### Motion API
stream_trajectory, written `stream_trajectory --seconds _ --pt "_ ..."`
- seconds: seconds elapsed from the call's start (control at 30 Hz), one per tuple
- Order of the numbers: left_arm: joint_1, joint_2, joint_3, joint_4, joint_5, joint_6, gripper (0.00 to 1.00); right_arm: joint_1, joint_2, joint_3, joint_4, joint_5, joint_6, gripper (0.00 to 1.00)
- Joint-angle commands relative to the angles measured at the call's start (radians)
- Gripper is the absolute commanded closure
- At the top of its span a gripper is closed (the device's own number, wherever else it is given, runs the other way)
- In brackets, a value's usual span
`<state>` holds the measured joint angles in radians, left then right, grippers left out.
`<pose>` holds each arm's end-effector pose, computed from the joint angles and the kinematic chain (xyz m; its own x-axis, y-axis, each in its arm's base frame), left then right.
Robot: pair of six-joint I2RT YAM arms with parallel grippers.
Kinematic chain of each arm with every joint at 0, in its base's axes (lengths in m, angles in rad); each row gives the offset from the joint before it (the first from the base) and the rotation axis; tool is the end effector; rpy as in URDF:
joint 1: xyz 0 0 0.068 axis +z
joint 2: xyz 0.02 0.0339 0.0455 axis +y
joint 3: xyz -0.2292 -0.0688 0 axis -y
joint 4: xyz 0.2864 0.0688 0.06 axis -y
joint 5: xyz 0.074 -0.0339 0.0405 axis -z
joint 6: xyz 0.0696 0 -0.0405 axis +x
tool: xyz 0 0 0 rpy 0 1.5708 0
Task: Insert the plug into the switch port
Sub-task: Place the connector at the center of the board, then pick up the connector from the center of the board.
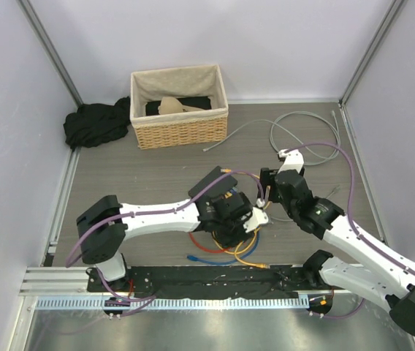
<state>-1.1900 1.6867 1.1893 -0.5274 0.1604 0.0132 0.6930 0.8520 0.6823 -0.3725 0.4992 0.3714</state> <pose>0.1387 -0.3763 0.1353 -0.3051 0.7972 -0.5210 0.9514 0.2794 -0.1296 0.2346 0.1515 0.2270 -0.4590 0.0330 -0.8878 -0.0846 0.9931 0.0807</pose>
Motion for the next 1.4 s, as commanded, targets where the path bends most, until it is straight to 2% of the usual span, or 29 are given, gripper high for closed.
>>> stream_trajectory --seconds 0.0,0.17,0.3,0.37,0.53,0.7,0.97,1.1,1.37 --pt "-0.049 -0.062 -0.031 0.081 -0.096 -0.034 0.45 -0.033 0.045 -0.006 0.027 -0.155 0.052 0.19" --pt "-0.046 -0.241 -0.138 0.162 -0.277 -0.163 0.25 -0.043 0.146 0.028 0.033 -0.339 -0.025 0.27" --pt "0.009 -0.398 -0.259 0.279 -0.311 -0.31 0.16 -0.041 0.258 0.072 0.047 -0.485 -0.107 0.35" --pt "0.045 -0.456 -0.348 0.344 -0.311 -0.373 0.14 -0.038 0.298 0.074 0.086 -0.553 -0.13 0.39" --pt "0.222 -0.585 -0.51 0.421 -0.242 -0.586 0.14 -0.024 0.444 0.077 0.161 -0.582 -0.173 0.48" --pt "0.331 -0.618 -0.551 0.402 -0.22 -0.641 0.14 -0.015 0.553 0.098 0.193 -0.629 -0.209 0.6" --pt "0.392 -0.588 -0.562 0.375 -0.229 -0.688 0.14 0.028 0.59 0.14 0.236 -0.668 -0.255 0.58" --pt "0.414 -0.585 -0.571 0.379 -0.225 -0.696 0.14 0.074 0.625 0.175 0.242 -0.63 -0.305 0.56" --pt "0.426 -0.573 -0.57 0.363 -0.205 -0.693 0.14 0.152 0.746 0.25 0.221 -0.565 -0.396 0.58"
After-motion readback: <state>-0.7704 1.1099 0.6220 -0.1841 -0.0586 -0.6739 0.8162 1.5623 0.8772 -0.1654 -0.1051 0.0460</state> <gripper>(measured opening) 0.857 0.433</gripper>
